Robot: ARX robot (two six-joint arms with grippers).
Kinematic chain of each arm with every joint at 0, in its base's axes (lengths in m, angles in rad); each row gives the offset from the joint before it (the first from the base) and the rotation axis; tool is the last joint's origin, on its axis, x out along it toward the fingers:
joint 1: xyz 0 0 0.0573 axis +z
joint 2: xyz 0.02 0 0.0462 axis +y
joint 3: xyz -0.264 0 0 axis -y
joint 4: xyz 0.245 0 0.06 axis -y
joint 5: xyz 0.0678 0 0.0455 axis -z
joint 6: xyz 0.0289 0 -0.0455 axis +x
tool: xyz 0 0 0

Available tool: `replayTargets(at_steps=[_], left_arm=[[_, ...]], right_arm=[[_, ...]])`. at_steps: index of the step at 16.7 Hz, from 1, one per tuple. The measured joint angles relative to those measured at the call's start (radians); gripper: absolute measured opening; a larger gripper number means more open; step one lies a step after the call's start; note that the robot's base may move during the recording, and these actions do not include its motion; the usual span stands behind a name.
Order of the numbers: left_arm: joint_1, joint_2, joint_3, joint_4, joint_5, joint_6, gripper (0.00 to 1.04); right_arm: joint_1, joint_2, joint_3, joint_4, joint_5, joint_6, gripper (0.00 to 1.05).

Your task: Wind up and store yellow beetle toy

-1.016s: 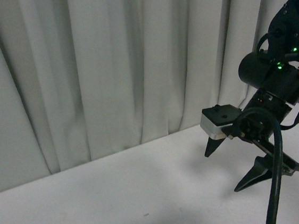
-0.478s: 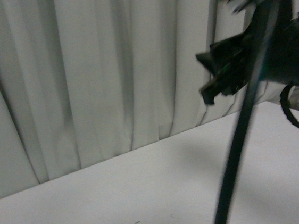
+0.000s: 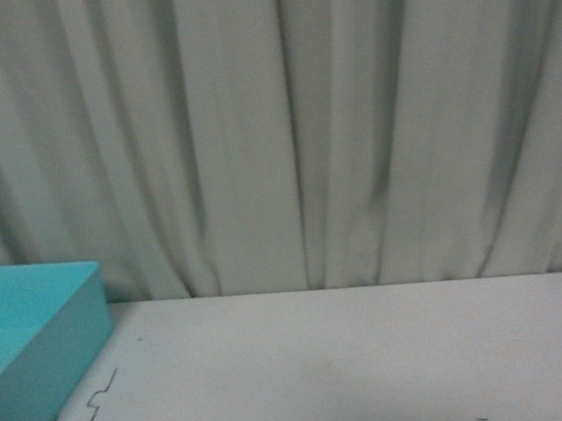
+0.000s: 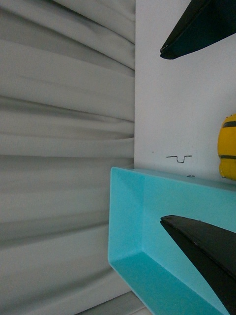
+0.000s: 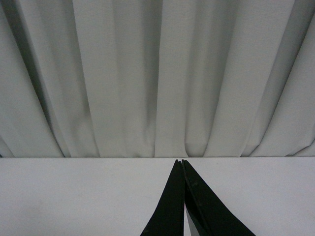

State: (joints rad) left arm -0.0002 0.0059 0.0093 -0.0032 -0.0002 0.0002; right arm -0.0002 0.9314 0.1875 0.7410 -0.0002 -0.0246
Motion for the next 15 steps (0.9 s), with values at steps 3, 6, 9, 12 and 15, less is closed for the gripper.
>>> replayTargets(at_steps=[3,6,9,12,15], left_arm=[[0.000,0.000,0.000,0.000,0.000,0.000,0.98],[0.000,0.000,0.000,0.000,0.000,0.000,0.98],[0.000,0.000,0.000,0.000,0.000,0.000,0.98],[0.000,0.000,0.000,0.000,0.000,0.000,0.98],[0.000,0.000,0.000,0.000,0.000,0.000,0.98]], right_arm=[[0.000,-0.105,-0.068,-0.051,0.000,0.007,0.02],[0.000,-0.236,-0.113,-0.122,0.000,0.007,0.02],[0.000,-0.320,-0.165,-0.126,0.000,0.008,0.02],[0.000,-0.423,-0.177,-0.241,0.000,0.010,0.02],[0.000,-0.525,-0.177,-0.339,0.000,0.010,0.02]])
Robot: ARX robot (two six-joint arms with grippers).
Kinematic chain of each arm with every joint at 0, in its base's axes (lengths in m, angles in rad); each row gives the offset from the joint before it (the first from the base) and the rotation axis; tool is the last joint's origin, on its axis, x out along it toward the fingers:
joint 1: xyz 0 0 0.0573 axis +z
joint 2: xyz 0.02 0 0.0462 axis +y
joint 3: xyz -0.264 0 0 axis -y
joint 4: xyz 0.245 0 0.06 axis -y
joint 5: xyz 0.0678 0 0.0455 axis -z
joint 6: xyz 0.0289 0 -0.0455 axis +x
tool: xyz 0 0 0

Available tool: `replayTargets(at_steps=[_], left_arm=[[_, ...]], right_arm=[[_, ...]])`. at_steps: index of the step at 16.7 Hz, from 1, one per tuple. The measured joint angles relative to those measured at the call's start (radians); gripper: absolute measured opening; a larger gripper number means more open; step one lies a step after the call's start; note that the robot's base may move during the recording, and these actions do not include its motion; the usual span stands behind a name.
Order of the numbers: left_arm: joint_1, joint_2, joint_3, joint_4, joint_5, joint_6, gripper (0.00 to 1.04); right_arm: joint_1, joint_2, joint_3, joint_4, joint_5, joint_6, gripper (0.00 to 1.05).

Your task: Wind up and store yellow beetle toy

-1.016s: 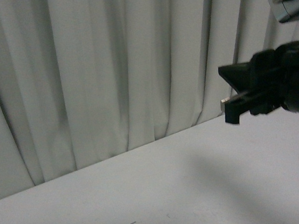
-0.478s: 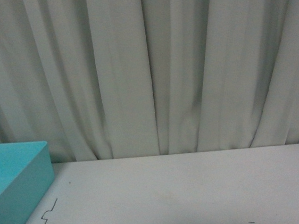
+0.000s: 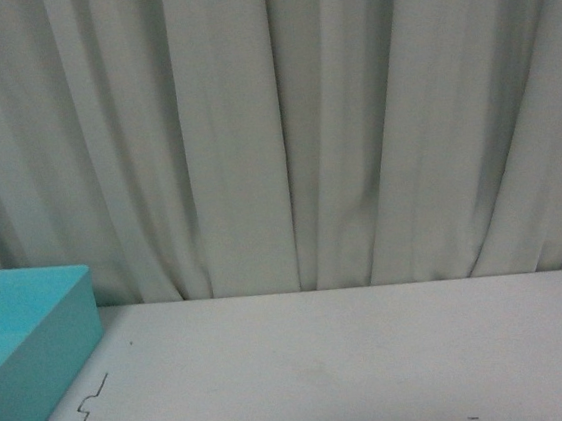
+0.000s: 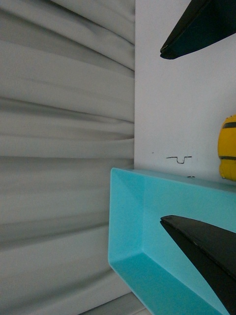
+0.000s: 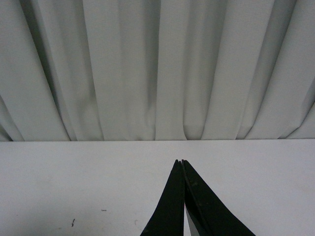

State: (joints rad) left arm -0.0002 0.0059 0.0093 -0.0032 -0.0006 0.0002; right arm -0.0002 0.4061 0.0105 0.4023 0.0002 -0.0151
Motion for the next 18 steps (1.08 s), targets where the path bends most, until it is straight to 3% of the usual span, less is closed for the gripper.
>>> replayTargets(at_steps=[12,14,18], left_arm=[[0.000,0.000,0.000,0.000,0.000,0.000,0.98],[0.000,0.000,0.000,0.000,-0.001,0.000,0.98],[0.000,0.000,0.000,0.000,0.001,0.000,0.98]], right_arm=[[0.000,-0.236,0.000,-0.233,0.000,0.000,0.02],[0.000,-0.379,0.000,-0.410,0.000,0.000,0.02],[0.000,-0.403,0.000,-0.405,0.000,0.000,0.05]])
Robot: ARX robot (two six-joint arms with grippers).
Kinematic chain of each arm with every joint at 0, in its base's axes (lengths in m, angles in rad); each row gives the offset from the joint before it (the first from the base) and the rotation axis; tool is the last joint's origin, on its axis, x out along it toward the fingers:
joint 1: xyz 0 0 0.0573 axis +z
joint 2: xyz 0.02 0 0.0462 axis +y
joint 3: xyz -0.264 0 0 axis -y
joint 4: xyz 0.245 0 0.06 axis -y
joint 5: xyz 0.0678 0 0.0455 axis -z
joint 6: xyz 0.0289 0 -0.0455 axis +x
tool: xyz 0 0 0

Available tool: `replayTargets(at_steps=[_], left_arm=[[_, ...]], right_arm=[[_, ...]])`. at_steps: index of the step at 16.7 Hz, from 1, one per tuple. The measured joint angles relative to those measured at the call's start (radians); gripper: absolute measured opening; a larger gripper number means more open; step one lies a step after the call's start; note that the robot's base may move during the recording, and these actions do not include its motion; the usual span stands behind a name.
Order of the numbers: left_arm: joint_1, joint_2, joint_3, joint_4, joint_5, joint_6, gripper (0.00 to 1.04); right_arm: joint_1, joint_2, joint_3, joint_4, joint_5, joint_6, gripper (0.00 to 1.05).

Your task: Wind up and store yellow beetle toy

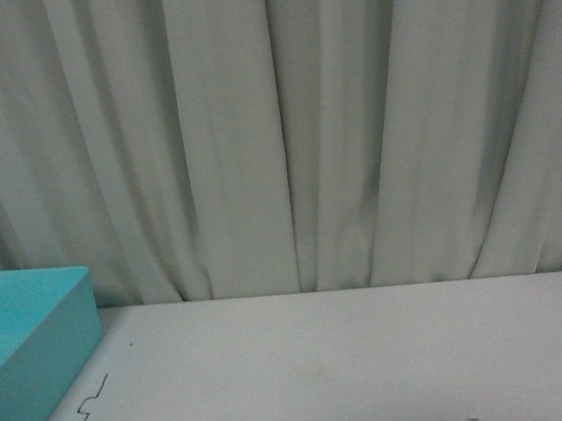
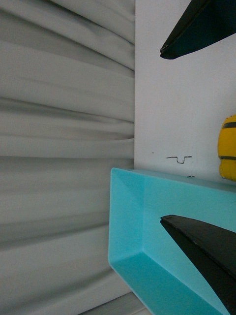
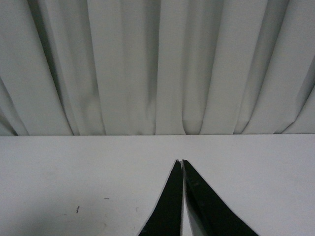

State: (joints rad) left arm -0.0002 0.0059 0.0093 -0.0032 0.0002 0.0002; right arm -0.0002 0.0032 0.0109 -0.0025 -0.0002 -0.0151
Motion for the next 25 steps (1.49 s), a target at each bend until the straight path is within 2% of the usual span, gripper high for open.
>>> replayTargets(at_steps=[1,6,7,8,9,11,13,15,17,20,21,23,24,25], left_arm=[[0.000,0.000,0.000,0.000,-0.001,0.000,0.98],[0.000,0.000,0.000,0.000,-0.001,0.000,0.98],[-0.020,0.020,0.027,-0.093,-0.064,-0.042,0.98],[-0.077,0.147,0.096,-0.204,-0.198,-0.139,0.98],[-0.080,0.383,0.190,-0.117,-0.318,-0.270,0.98],[-0.041,0.576,0.269,0.060,-0.325,-0.312,0.98],[-0.021,0.850,0.331,0.264,-0.276,-0.272,0.98],[-0.022,1.103,0.393,0.383,-0.218,-0.162,0.98],[-0.026,1.321,0.516,0.431,-0.114,0.044,0.98],[-0.042,1.418,0.642,0.345,0.048,0.314,0.98],[-0.042,1.452,0.703,0.261,0.087,0.472,0.98],[-0.043,1.516,0.830,-0.010,0.097,0.832,0.98],[-0.053,1.548,0.892,-0.163,0.058,1.006,0.98],[-0.067,1.567,0.926,-0.253,-0.001,1.120,0.98]], right_arm=[[0.000,-0.001,0.000,0.000,0.000,0.000,0.13],[0.000,-0.001,0.000,-0.001,0.001,0.000,0.76],[0.000,-0.001,0.000,-0.001,0.000,0.000,0.83],[0.000,-0.001,0.000,-0.002,0.002,0.000,0.94],[0.000,-0.001,0.000,0.000,0.000,0.000,1.00],[0.000,-0.001,0.000,-0.002,0.000,0.000,0.98],[0.000,-0.001,0.000,-0.001,-0.002,0.000,0.98],[0.000,-0.001,0.000,-0.002,0.000,0.000,0.98],[0.000,-0.001,0.000,-0.002,0.000,0.000,0.98],[0.000,-0.001,0.000,-0.002,0.000,0.000,0.98],[0.000,-0.001,0.000,-0.002,0.000,0.000,0.98],[0.000,-0.001,0.000,-0.002,0.001,0.000,0.98],[0.000,-0.001,0.000,-0.001,0.000,0.000,0.98],[0.000,-0.001,0.000,-0.002,0.000,0.000,0.98]])
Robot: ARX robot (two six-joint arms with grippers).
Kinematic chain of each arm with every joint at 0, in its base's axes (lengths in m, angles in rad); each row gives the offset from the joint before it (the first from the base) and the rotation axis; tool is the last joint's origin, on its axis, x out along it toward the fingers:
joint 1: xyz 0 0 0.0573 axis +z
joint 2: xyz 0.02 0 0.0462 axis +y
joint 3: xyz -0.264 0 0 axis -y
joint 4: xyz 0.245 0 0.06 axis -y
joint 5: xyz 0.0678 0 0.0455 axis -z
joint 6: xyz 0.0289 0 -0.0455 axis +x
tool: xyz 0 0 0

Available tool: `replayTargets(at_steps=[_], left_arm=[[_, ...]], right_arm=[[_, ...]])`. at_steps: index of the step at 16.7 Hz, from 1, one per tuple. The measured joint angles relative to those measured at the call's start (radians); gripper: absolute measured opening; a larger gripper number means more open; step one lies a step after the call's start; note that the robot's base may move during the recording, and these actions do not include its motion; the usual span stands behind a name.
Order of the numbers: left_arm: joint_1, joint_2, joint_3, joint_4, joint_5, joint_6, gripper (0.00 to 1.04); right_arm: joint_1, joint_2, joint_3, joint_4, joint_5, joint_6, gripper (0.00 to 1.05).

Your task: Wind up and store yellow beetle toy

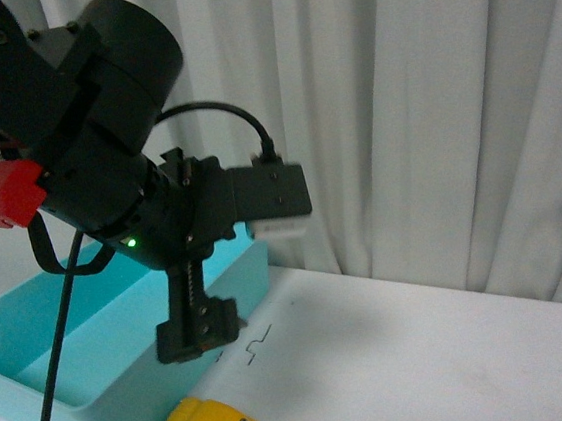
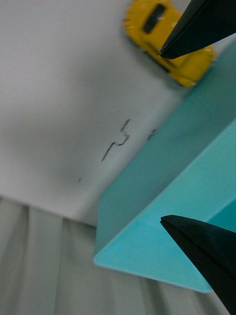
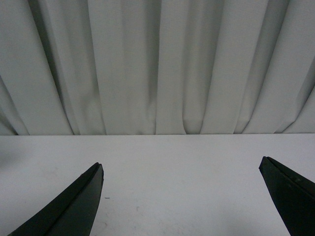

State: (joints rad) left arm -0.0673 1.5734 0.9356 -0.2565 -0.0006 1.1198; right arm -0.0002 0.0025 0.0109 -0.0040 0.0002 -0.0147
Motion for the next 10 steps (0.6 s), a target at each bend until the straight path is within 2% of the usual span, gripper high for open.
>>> replayTargets(at_steps=[3,5,7,10], left_arm=[[-0.079,0.049,0.050,-0.248,-0.108,0.240,0.98],[-0.108,0.066,0.054,-0.264,-0.134,0.287,0.98],[-0.109,0.092,0.060,-0.323,-0.169,0.228,0.98],[-0.106,0.144,0.048,-0.284,-0.218,0.058,0.98]], right_arm=[[0.000,0.000,0.000,0.000,0.000,0.000,0.98],[0.000,0.000,0.000,0.000,0.000,0.000,0.98],[0.000,0.000,0.000,0.000,0.000,0.000,0.98],[0.000,0.000,0.000,0.000,0.000,0.000,0.98]])
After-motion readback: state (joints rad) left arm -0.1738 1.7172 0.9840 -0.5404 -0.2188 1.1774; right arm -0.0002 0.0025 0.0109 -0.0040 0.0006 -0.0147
